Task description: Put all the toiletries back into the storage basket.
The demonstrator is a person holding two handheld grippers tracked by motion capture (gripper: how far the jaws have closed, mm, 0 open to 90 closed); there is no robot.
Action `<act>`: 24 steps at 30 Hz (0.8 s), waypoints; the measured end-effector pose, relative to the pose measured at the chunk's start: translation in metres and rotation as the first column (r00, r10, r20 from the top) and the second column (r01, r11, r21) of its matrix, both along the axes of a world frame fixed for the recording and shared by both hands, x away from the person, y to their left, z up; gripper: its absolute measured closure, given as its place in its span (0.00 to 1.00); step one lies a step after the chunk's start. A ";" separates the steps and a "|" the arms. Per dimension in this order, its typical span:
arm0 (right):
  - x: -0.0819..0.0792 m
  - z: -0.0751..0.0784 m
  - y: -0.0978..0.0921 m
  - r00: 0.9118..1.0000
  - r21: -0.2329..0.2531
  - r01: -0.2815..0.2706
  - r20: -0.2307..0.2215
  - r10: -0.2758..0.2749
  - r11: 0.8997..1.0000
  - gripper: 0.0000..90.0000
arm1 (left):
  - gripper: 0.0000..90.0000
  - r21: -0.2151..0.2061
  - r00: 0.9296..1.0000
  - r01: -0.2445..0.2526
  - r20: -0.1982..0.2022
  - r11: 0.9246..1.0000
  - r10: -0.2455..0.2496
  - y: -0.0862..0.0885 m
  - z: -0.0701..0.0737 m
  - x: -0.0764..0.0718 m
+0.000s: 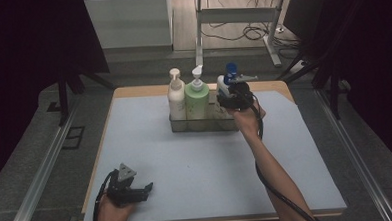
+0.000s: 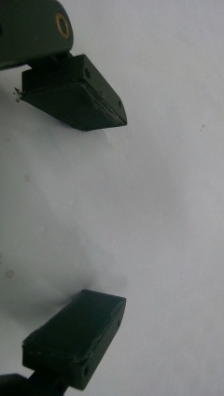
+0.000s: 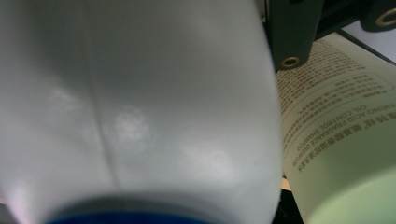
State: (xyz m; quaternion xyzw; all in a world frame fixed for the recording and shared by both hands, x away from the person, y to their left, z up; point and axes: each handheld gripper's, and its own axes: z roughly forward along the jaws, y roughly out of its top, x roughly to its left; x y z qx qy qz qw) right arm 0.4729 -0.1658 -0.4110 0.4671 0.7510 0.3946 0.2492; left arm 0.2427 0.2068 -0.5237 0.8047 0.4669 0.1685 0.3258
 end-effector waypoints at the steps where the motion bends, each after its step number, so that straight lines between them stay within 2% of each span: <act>1: 0.000 0.000 0.000 1.000 0.000 -0.001 0.004 0.001 1.000 0.44 | 0.14 0.000 1.000 0.000 0.000 1.000 0.000 0.000 0.000 0.000; 13: 0.002 0.000 -0.002 1.000 -0.004 -0.028 0.006 0.028 1.000 0.41 | 0.14 0.000 1.000 0.000 0.000 1.000 0.000 0.000 0.000 0.000; 15: 0.001 0.002 -0.003 0.999 0.003 -0.042 0.009 0.042 0.999 0.39 | 0.14 0.001 1.000 0.000 -0.001 1.000 0.000 0.000 0.000 0.000; 19: -0.001 0.005 -0.006 0.999 -0.013 -0.051 0.013 0.051 0.999 0.37 | 0.14 0.001 1.000 0.000 -0.001 1.000 0.000 0.000 0.000 0.000; 24: -0.007 0.009 -0.013 0.998 0.005 -0.056 0.011 0.056 0.998 0.37 | 0.14 0.001 1.000 0.000 0.000 1.000 0.000 0.000 0.000 0.000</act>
